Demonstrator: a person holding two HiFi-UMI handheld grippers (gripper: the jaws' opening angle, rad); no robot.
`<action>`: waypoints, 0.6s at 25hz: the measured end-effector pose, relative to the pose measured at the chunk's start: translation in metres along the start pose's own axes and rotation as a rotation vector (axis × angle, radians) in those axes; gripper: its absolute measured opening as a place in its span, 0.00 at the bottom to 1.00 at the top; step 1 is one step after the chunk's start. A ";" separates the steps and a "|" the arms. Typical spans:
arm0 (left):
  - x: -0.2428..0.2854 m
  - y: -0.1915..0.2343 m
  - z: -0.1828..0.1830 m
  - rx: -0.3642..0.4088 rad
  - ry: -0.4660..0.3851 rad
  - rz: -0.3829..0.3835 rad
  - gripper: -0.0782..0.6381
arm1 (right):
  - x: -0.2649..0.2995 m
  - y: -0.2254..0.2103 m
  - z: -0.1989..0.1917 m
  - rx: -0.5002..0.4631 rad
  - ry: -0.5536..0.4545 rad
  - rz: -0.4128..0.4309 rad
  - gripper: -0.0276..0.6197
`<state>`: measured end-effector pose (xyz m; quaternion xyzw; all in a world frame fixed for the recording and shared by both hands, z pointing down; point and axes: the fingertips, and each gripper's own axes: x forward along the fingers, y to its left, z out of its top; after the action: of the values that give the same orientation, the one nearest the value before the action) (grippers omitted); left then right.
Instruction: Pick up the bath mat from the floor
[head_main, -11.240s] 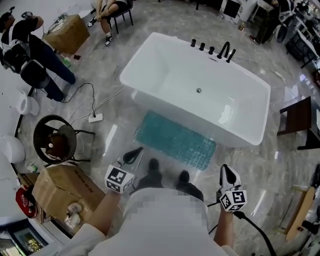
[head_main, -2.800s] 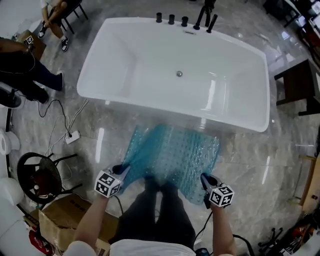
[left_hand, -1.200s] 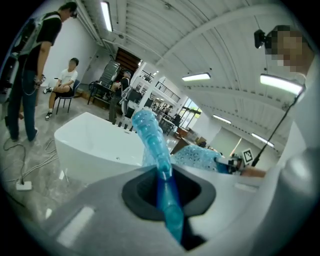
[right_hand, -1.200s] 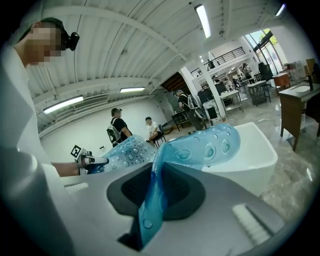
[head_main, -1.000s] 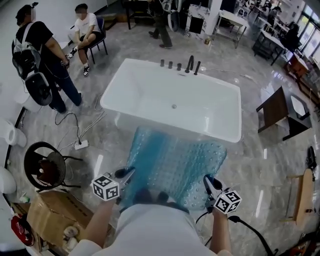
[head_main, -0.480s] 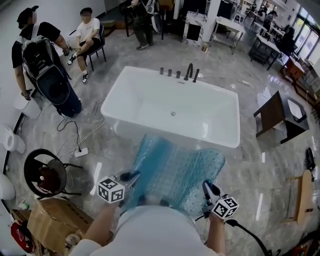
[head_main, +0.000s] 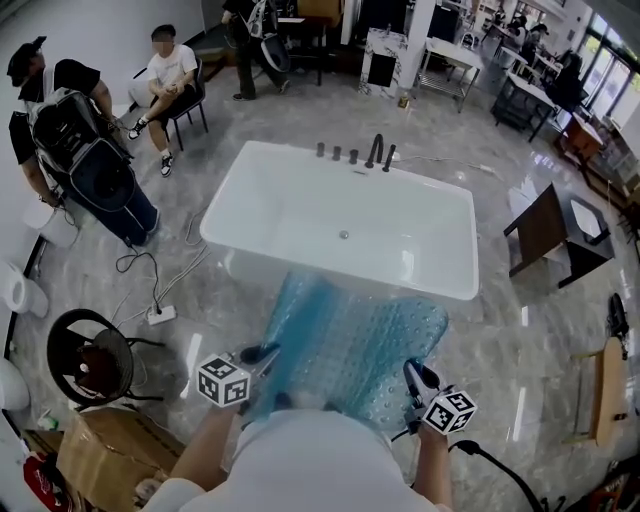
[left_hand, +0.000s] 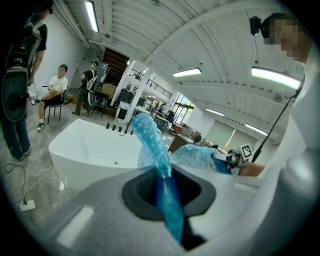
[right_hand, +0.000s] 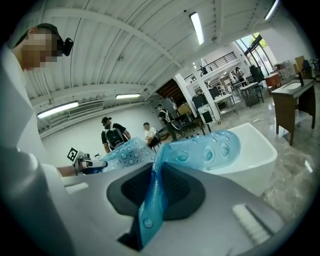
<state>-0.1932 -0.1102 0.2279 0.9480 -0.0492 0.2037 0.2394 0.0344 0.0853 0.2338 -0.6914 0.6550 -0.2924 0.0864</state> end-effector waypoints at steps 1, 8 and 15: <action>0.000 0.003 0.001 -0.001 -0.003 0.001 0.14 | 0.002 0.000 0.000 -0.005 0.003 -0.001 0.12; -0.003 0.007 0.002 -0.010 -0.011 0.014 0.14 | 0.003 -0.007 -0.002 -0.023 0.027 -0.024 0.12; -0.008 0.017 0.005 -0.023 -0.025 0.019 0.14 | 0.009 -0.002 0.001 -0.025 0.018 -0.026 0.12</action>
<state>-0.2021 -0.1270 0.2281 0.9472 -0.0633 0.1937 0.2476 0.0365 0.0762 0.2366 -0.6982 0.6503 -0.2917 0.0679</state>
